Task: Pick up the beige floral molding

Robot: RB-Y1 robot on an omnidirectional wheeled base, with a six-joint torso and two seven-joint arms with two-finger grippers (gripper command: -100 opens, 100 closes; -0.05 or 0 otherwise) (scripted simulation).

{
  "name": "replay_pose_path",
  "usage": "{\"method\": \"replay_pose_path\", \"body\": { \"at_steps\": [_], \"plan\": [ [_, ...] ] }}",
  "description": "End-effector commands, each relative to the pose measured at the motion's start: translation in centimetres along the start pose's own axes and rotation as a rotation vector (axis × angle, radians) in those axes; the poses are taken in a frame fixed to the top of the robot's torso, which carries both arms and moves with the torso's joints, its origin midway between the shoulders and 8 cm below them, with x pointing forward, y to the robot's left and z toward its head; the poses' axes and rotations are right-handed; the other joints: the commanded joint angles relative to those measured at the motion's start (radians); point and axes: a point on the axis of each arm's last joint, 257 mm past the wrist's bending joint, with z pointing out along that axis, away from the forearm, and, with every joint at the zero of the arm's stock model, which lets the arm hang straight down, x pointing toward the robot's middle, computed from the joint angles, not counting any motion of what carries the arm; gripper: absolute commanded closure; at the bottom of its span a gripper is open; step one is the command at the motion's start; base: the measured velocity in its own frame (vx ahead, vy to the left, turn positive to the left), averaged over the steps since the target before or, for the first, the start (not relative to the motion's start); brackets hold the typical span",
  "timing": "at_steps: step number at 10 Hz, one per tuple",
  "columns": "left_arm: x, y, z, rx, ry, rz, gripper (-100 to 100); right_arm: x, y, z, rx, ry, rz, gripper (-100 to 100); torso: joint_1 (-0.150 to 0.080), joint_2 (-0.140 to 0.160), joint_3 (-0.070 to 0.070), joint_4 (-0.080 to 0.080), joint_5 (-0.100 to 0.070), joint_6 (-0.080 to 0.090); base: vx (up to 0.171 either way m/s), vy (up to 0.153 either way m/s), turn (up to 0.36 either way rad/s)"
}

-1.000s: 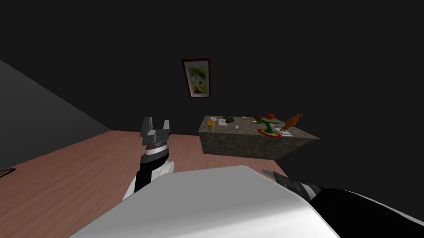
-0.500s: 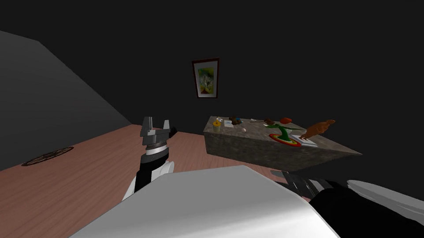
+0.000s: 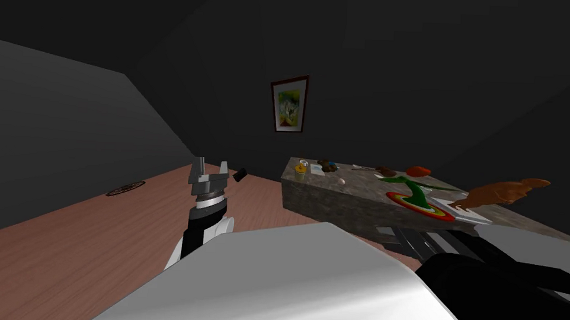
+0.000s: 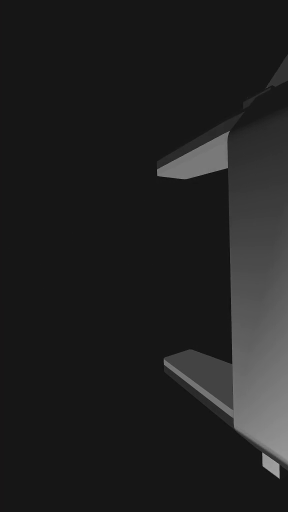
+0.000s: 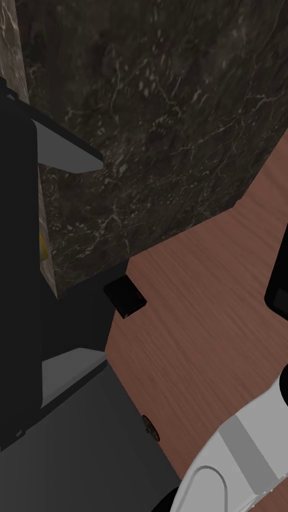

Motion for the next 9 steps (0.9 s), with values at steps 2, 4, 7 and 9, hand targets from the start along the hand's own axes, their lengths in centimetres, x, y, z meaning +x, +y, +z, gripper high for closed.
{"method": "replay_pose_path", "body": {
  "at_steps": [2,4,7,9],
  "plan": [
    [0.0,0.0,0.0,0.000,0.000,0.000,0,0.1,-3.0,-3.0,0.069,0.106,-0.045,-100,0.000,0.000,0.000,0.000,0.000,0.001,0.114,0.069,0.343],
    [0.0,0.0,0.0,0.000,0.000,0.000,0,-0.2,-4.8,-5.1,0.110,0.174,-0.077,-100,0.001,-0.001,-0.001,0.000,0.000,0.001,0.123,0.058,0.348],
    [0.0,0.0,0.0,0.000,0.000,0.000,0,-1.1,-6.3,-7.0,0.140,0.245,-0.118,-100,0.002,-0.006,-0.004,-0.001,0.000,0.000,0.163,0.045,0.361],
    [0.0,0.0,0.0,0.000,0.000,0.000,0,-1.3,-7.6,-9.0,0.179,0.296,-0.133,-100,0.000,0.002,0.001,0.000,0.000,0.003,0.086,0.016,0.191]
  ]
}}
